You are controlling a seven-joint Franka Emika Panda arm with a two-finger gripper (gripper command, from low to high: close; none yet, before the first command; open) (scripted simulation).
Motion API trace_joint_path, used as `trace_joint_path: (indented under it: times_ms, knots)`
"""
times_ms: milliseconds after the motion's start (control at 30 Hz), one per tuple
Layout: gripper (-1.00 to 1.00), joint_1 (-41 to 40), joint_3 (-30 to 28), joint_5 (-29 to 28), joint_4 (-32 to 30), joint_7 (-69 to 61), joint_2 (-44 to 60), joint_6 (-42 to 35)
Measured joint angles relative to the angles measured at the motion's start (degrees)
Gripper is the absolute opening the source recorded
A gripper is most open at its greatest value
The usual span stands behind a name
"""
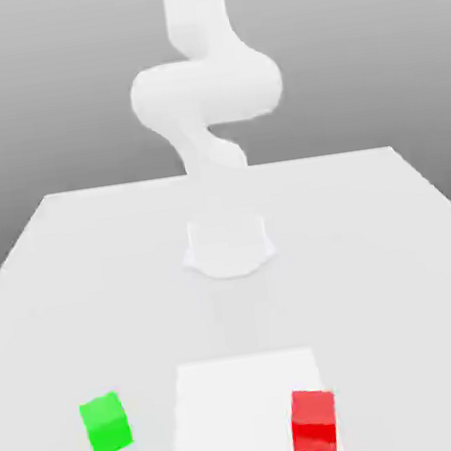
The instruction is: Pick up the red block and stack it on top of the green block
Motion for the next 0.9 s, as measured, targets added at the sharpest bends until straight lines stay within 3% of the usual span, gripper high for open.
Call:
trace_joint_path:
  times_ms: [500, 900]
  knots:
    - [0.00, -2.8, 7.1, -4.8, -7.2, 14.0, 31.6, 12.8]
    - [0.00, 0.1, 6.9, -5.7, -10.9, 21.4, 56.1, 25.3]
